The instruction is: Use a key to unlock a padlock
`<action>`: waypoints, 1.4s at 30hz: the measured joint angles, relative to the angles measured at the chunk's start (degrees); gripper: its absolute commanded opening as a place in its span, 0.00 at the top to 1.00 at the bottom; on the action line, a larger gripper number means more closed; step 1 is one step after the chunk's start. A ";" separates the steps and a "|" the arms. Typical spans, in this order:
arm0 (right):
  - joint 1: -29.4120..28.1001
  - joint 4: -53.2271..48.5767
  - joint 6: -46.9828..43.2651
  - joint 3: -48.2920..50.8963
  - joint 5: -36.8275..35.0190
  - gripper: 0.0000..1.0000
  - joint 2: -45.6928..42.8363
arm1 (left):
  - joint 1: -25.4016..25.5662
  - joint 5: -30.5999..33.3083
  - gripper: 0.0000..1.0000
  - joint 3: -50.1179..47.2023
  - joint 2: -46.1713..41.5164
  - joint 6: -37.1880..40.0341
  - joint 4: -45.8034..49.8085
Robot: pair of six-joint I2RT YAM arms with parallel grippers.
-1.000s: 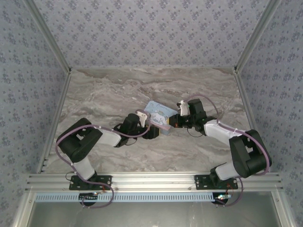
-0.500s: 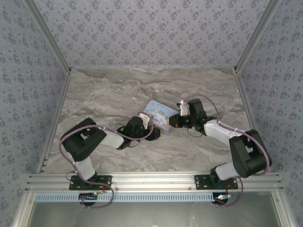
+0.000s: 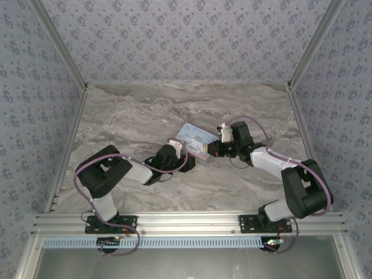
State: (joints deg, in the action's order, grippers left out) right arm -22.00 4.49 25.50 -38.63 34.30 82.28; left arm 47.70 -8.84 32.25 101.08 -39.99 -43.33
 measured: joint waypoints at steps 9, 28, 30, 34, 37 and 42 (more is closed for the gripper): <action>0.00 -0.02 -0.02 0.00 0.00 1.00 0.00 | 0.07 1.57 0.65 -0.07 0.35 -1.16 -0.17; 0.00 -0.20 -0.02 -0.11 0.00 1.00 0.00 | 0.07 2.51 0.73 -0.04 0.96 -2.80 -0.70; 0.00 -0.20 -0.02 -0.11 0.00 1.00 0.00 | 0.11 2.49 0.74 -0.04 1.07 -2.86 -1.05; -0.02 -0.20 -0.04 -0.11 0.00 1.00 0.00 | 0.11 2.49 0.74 -0.04 1.07 -3.23 -1.05; -0.07 -0.39 -0.39 -0.33 -0.07 1.00 0.00 | 0.11 2.51 0.74 -0.04 1.03 -3.65 -1.01; -0.33 -2.23 -2.34 -0.55 -2.01 1.00 -2.03 | 0.33 3.06 0.74 -0.04 -0.22 -5.18 0.90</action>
State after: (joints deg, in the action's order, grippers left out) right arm -22.33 2.26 23.16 -39.18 32.29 80.25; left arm 48.03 -5.78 32.21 100.86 -45.17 -42.44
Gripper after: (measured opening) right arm 0.061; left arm 0.263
